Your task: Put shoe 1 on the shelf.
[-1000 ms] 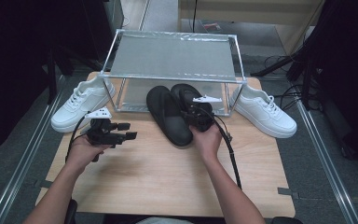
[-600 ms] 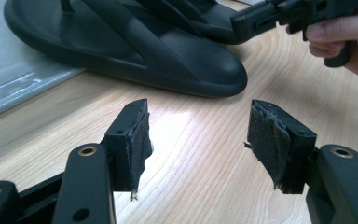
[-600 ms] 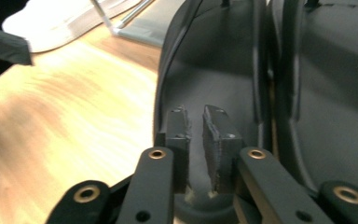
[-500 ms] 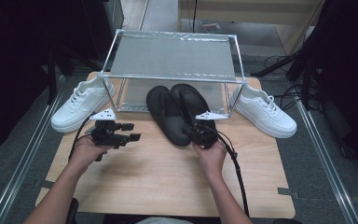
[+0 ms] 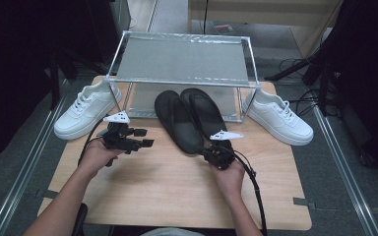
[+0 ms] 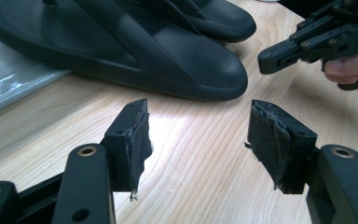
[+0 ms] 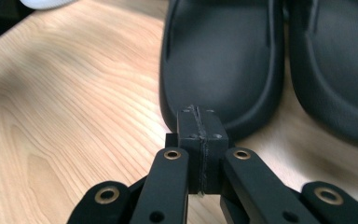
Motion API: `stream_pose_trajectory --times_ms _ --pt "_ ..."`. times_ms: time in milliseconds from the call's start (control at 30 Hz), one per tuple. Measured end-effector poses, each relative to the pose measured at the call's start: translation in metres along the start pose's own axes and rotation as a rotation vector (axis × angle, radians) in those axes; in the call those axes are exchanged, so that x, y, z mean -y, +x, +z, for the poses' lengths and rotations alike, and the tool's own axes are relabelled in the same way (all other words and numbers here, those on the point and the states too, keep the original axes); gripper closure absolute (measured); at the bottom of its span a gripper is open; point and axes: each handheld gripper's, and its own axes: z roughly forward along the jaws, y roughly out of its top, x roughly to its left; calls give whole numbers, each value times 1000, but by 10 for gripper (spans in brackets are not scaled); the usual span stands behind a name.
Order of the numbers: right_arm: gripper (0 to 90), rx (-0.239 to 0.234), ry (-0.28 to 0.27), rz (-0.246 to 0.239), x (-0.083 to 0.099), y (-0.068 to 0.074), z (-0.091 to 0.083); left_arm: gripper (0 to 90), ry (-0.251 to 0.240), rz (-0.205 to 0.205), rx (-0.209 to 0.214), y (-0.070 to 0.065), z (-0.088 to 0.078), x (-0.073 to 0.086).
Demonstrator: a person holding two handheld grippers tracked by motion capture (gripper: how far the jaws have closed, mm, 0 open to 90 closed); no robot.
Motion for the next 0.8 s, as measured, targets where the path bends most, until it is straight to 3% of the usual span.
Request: stream_pose_trajectory --times_ms 233,467,533,600,633,667,733,800 --pt "900 22 21 7 12 -8 1 387 2 4 -10 0 0 -1" --pt "900 25 35 -2 13 -9 8 386 -12 10 -11 0 -3 -1" --pt "900 24 39 -3 12 -8 10 391 17 -6 45 3 -4 -4" --pt "900 23 39 -7 12 -8 11 337 23 -8 86 2 -3 -10" --pt "900 24 36 -8 11 -8 12 334 24 3 103 2 -3 -13" --pt "900 24 34 -6 11 -8 12 334 23 19 92 1 -2 -17" --pt "900 21 30 -2 10 -8 12 371 29 48 64 1 -2 -26" --pt "900 18 22 -4 8 -9 12 517 27 62 35 2 -2 -36"
